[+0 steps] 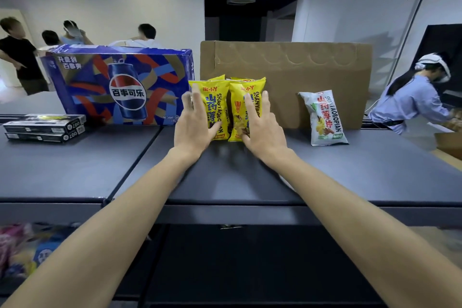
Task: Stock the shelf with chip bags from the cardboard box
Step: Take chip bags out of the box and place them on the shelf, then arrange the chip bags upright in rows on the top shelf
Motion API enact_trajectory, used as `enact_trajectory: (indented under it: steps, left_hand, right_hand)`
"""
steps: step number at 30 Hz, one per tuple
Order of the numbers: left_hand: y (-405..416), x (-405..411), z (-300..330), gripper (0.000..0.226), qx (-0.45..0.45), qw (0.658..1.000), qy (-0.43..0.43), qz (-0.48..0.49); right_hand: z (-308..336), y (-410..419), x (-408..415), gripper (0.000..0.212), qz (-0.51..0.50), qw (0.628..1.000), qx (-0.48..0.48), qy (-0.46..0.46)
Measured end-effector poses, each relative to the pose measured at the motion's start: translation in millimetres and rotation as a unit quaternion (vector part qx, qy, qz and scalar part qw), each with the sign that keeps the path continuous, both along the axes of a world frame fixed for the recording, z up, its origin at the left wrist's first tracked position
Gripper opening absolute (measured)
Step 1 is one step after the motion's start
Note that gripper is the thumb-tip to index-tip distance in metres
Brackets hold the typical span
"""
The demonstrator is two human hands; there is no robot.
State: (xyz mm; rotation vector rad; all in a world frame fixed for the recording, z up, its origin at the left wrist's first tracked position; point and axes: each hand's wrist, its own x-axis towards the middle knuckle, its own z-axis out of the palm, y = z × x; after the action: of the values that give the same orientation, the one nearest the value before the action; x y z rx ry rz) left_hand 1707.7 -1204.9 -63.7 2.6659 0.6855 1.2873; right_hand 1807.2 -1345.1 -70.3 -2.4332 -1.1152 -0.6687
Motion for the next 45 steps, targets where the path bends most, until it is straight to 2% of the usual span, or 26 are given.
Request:
enact_trajectory:
  steps: [3, 5, 8, 13, 18, 24, 28, 33, 40, 45]
  left_hand:
    - [-3, -2, -5, 0.090, 0.112, 0.990, 0.077, 0.029]
    - [-8, 0, -2, 0.087, 0.117, 0.985, 0.117, 0.048]
    - [-15, 1, 4, 0.094, 0.130, 0.974, 0.166, 0.077]
    - [-31, -13, 5, 0.093, 0.135, 0.963, 0.209, 0.107]
    - [-53, -37, 11, 0.072, 0.123, 0.959, 0.234, 0.098]
    - [-82, -77, 33, 0.040, 0.188, 0.952, 0.223, 0.090]
    - [-101, -105, 33, 0.031, 0.213, 0.951, 0.219, 0.047]
    - [-147, -123, 16, 0.040, 0.215, 0.944, 0.232, -0.091]
    - [-265, -88, -16, 0.028, 0.238, 0.911, 0.272, -0.200]
    - [-365, -62, -80, 0.027, 0.212, 0.874, 0.314, -0.305]
  right_hand:
    - [-3, 2, 1, 0.099, -0.017, 0.998, -0.041, -0.045]
    - [-3, 4, 2, 0.101, -0.038, 0.996, -0.055, -0.054]
    - [1, 3, 0, 0.099, -0.052, 0.994, -0.068, -0.065]
    - [10, -9, -6, 0.092, -0.071, 0.987, -0.103, -0.105]
    - [21, -34, -35, 0.063, -0.052, 0.986, -0.118, -0.105]
    - [38, -66, -74, 0.031, -0.057, 0.981, -0.139, -0.119]
    - [37, -93, -108, 0.025, -0.063, 0.977, -0.159, -0.131]
    - [26, -158, -142, 0.027, -0.102, 0.978, -0.170, -0.070]
    - [-8, -290, -152, 0.026, -0.232, 0.957, -0.176, 0.001]
    - [-55, -373, -155, 0.031, -0.294, 0.929, -0.205, 0.093]
